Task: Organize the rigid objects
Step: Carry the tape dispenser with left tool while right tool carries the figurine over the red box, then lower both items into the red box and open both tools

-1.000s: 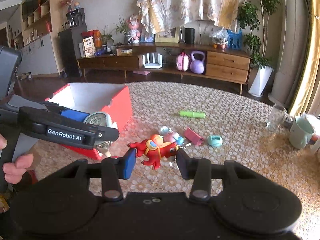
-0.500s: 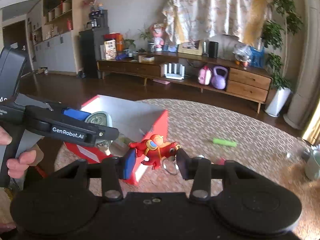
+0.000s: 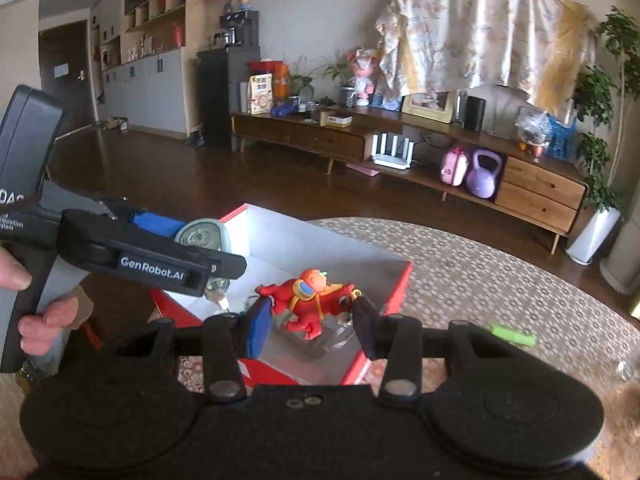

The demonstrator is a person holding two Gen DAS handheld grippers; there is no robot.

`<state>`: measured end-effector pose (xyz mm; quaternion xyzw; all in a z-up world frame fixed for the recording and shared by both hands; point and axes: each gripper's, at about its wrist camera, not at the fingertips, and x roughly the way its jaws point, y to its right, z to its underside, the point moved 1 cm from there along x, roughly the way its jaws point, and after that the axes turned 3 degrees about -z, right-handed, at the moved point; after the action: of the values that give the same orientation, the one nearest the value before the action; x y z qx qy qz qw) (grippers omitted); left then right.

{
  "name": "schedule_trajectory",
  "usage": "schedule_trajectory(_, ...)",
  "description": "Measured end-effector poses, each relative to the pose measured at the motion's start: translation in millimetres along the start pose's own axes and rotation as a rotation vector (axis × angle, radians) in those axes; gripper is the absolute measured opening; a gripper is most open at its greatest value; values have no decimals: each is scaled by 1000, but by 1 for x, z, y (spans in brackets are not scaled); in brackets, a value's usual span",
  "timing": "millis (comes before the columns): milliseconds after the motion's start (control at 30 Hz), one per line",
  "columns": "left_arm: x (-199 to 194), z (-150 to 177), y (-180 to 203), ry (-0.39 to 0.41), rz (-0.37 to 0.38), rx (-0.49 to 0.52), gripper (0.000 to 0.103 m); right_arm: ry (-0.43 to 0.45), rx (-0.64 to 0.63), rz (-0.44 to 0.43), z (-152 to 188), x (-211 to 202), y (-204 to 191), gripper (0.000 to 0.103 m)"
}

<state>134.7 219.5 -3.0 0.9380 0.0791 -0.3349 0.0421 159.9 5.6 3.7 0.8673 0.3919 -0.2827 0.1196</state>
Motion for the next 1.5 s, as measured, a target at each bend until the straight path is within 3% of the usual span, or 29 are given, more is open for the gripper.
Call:
schedule_trajectory(367, 56, -9, -44, -72, -44, -12, 80, -74, -21, 14, -4, 68, 0, 43)
schedule_trajectory(900, 147, -18, -42, -200, -79, 8, 80, -215, -58, 38, 3, 163, 12, 43)
schedule_trajectory(1200, 183, -15, -29, -309, -99, 35, 80, -281, -78, 14, 14, 179, 3, 43)
schedule_trajectory(1500, 206, -17, -39, -445, -80, -15, 78, -319, -55, -3, 15, 184, 7, 42)
